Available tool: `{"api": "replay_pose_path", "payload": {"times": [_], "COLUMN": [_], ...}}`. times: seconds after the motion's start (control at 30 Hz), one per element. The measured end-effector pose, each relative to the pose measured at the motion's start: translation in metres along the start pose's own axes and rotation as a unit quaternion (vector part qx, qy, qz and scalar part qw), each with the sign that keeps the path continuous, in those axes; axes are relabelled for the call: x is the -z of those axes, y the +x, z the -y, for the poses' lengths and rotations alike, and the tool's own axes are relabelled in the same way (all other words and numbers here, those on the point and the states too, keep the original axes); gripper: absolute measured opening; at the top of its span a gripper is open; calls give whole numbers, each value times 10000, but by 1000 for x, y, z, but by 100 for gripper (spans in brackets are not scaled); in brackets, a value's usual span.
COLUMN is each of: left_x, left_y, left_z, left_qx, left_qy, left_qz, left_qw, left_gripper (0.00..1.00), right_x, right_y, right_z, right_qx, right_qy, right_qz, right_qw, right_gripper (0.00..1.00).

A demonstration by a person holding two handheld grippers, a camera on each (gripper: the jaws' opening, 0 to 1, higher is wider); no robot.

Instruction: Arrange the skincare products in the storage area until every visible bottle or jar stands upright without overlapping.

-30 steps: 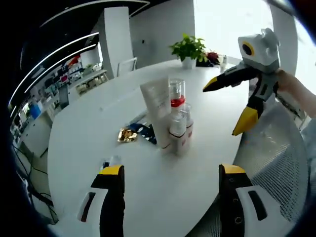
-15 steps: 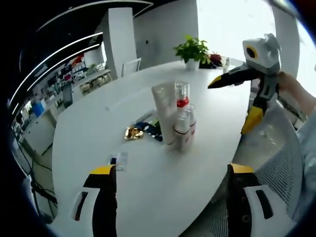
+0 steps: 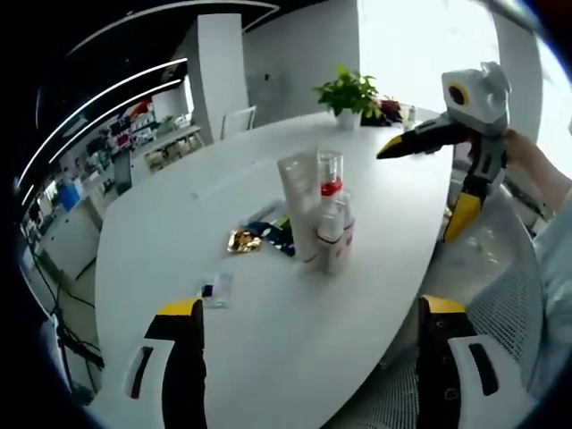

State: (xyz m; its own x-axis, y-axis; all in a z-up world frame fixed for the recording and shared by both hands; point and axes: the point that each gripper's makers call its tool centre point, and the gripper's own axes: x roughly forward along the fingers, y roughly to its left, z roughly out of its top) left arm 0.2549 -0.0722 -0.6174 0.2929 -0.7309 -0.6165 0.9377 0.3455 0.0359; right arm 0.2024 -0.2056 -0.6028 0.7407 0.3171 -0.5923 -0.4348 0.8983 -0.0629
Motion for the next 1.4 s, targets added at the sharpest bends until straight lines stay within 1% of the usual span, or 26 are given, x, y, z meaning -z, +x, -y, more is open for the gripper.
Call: {"api": "replay_pose_path", "payload": {"times": [0.07, 0.17, 0.4, 0.53, 0.63, 0.67, 0.87, 0.93, 1.0, 1.07, 1.1, 1.23, 1.33, 1.4], "left_x": [1, 3, 4, 5, 6, 6, 8, 10, 11, 11, 11, 11, 12, 11], "left_y": [0, 1, 3, 4, 5, 6, 9, 10, 12, 13, 15, 20, 24, 28], "left_z": [0, 0, -1, -3, -4, -4, -6, -8, -10, -13, -15, -21, -25, -29], "left_qx": [8, 31, 35, 41, 49, 50, 69, 64, 33, 34, 36, 31, 58, 76], "left_qy": [-5, -28, -38, -42, -35, -43, -68, -66, -64, -92, -124, -151, -157, -192], "left_qz": [-8, -30, -51, -70, -109, -116, -157, -190, -216, -228, -224, -264, -307, -312], "left_qw": [10000, 10000, 10000, 10000, 9999, 9999, 9998, 9998, 9997, 9997, 9997, 9995, 9994, 9993], "left_gripper": [97, 97, 97, 97, 97, 97, 97, 97, 97, 97, 97, 97, 90, 89], "right_x": [2, 0, 4, 4, 4, 3, 10, 14, 16, 17, 15, 19, 23, 25], "right_y": [0, -1, -1, 1, 2, 2, 6, 9, 11, 13, 14, 16, 19, 20], "right_z": [-1, 0, 3, 6, 7, 7, 11, 13, 14, 14, 15, 21, 29, 34], "right_qx": [-24, 41, 34, 54, 29, 8, -29, -49, -37, -95, -105, -135, -103, -91], "right_qy": [33, 63, 56, 103, 169, 184, 226, 249, 285, 397, 480, 572, 592, 610], "right_qz": [-71, -4, -83, -44, -25, 5, -99, -186, -178, -176, -77, -107, -191, -222], "right_qw": [10000, 10000, 9999, 9999, 9998, 9998, 9997, 9995, 9994, 9990, 9988, 9982, 9980, 9979], "right_gripper": [100, 100, 100, 100, 95, 95, 94, 96, 99, 98, 97, 93, 91, 90]}}
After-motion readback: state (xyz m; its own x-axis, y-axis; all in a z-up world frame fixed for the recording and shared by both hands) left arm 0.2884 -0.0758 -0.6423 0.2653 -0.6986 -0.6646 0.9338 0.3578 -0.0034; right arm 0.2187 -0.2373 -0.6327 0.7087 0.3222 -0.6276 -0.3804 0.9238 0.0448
